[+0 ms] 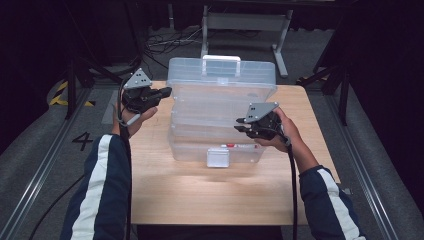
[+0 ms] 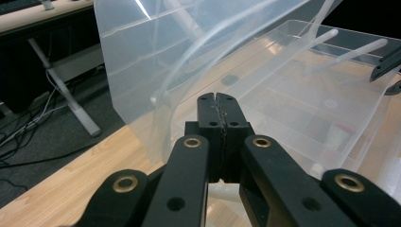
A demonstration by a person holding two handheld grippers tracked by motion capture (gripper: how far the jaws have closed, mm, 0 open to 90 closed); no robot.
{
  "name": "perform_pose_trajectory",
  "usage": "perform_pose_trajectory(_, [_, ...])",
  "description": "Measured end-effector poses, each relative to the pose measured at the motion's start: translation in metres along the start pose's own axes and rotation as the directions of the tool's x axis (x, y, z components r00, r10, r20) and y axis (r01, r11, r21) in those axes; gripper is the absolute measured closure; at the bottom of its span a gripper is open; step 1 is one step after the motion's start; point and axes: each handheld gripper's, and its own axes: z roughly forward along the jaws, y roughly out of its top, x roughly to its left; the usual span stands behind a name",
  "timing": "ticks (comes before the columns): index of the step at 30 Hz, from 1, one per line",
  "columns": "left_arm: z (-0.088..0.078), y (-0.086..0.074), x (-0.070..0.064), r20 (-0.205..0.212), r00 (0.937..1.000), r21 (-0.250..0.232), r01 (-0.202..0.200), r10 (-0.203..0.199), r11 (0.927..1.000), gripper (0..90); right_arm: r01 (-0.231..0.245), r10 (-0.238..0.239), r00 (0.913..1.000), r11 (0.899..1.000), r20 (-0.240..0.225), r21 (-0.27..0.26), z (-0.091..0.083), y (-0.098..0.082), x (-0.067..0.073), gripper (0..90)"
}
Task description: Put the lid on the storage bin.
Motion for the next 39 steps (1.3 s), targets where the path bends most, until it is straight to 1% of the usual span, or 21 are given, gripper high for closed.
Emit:
perform_pose_trajectory(2, [0.002, -0.001, 0.000, 0.004, 1.0000, 0.010, -0.007, 0.007, 0.9999, 90.0, 0.008, -0.008, 1.0000, 1.000, -0.004, 0.003, 0.000, -0.001, 0.001, 74.5])
perform_pose_trajectory(4, [0.003, -0.003, -0.001, 0.001, 1.0000, 0.015, -0.007, 0.007, 0.9999, 90.0, 0.003, -0.003, 1.0000, 1.000, -0.003, 0.004, 0.000, -0.001, 0.001, 74.6])
perform_pose_trajectory(7, [0.002, -0.005, -0.001, 0.004, 1.0000, 0.003, -0.001, 0.001, 1.0000, 90.0, 0.004, -0.004, 1.0000, 1.000, 0.001, 0.010, -0.001, 0.000, 0.003, 74.7])
perform_pose_trajectory(12, [0.001, -0.007, -0.003, 0.013, 0.9999, 0.008, -0.003, 0.003, 1.0000, 90.0, 0.001, -0.001, 1.0000, 1.000, 0.001, 0.005, -0.002, -0.002, 0.005, 75.0])
perform_pose_trajectory(14, [0.001, -0.007, -0.003, 0.013, 0.9999, 0.005, -0.004, 0.004, 1.0000, 90.0, -0.002, 0.002, 1.0000, 1.000, 0.005, 0.001, -0.003, -0.003, 0.005, 75.2])
perform_pose_trajectory(16, [0.001, -0.007, -0.003, 0.020, 0.9998, 0.004, -0.004, 0.004, 1.0000, 90.0, -0.016, 0.016, 0.9999, 1.000, 0.006, -0.001, -0.006, -0.004, 0.005, 75.0])
perform_pose_trajectory(18, [0.001, -0.007, -0.003, 0.017, 0.9997, 0.007, -0.015, 0.015, 0.9999, 90.0, -0.019, 0.019, 0.9998, 1.000, 0.002, 0.005, -0.008, -0.006, 0.005, 74.9])
perform_pose_trajectory(19, [0.002, -0.008, -0.004, 0.021, 0.9997, 0.012, -0.013, 0.013, 0.9998, 90.0, -0.024, 0.024, 0.9997, 1.000, 0.007, 0.011, -0.009, -0.006, 0.005, 74.9])
perform_pose_trajectory(22, [0.002, -0.011, -0.005, 0.026, 0.9995, 0.015, -0.016, 0.016, 0.9998, 90.0, -0.030, 0.029, 0.9996, 0.999, 0.004, 0.013, -0.014, -0.010, 0.005, 74.9])
perform_pose_trajectory(24, [0.003, -0.012, -0.006, 0.027, 0.9994, 0.020, -0.022, 0.022, 0.9996, 90.0, -0.029, 0.029, 0.9995, 0.999, 0.012, 0.020, -0.016, -0.013, 0.006, 75.3])
perform_pose_trajectory(25, [0.003, -0.012, -0.007, 0.032, 0.9994, 0.022, -0.017, 0.016, 0.9996, 90.0, -0.037, 0.037, 0.9993, 0.999, 0.010, 0.016, -0.018, -0.015, 0.006, 75.4])
perform_pose_trajectory(27, [0.002, -0.013, -0.007, 0.026, 0.9995, 0.022, -0.021, 0.020, 0.9995, 90.0, -0.043, 0.043, 0.9990, 0.999, 0.015, 0.010, -0.023, -0.018, 0.005, 75.6])
perform_pose_trajectory(29, [0.002, -0.014, -0.008, 0.031, 0.9992, 0.031, -0.025, 0.024, 0.9992, 90.0, -0.055, 0.055, 0.9983, 0.998, 0.019, 0.002, -0.028, -0.022, 0.005, 75.5])
perform_pose_trajectory(30, [0.002, -0.014, -0.008, 0.031, 0.9992, 0.031, -0.025, 0.024, 0.9992, 90.0, -0.055, 0.055, 0.9983, 0.998, 0.019, 0.002, -0.028, -0.022, 0.005, 75.5])
perform_pose_trajectory(31, [0.001, -0.015, -0.009, 0.034, 0.9991, 0.034, -0.027, 0.026, 0.9991, 90.0, -0.066, 0.066, 0.9975, 0.998, 0.027, -0.001, -0.035, -0.026, 0.005, 75.0])
perform_pose_trajectory(35, [0.000, -0.017, -0.011, 0.040, 0.9988, 0.043, -0.030, 0.028, 0.9986, 90.0, -0.084, 0.085, 0.9955, 0.996, 0.043, -0.004, -0.044, -0.034, 0.003, 74.7])
perform_pose_trajectory(37, [0.000, -0.018, -0.012, 0.031, 0.9987, 0.056, -0.043, 0.041, 0.9975, 90.0, -0.096, 0.097, 0.9939, 0.995, 0.053, -0.009, -0.048, -0.037, 0.002, 74.4])
perform_pose_trajectory(39, [0.000, -0.019, -0.013, 0.037, 0.9984, 0.059, -0.045, 0.042, 0.9972, 90.0, -0.103, 0.104, 0.9926, 0.995, 0.063, -0.009, -0.052, -0.041, 0.001, 74.2])
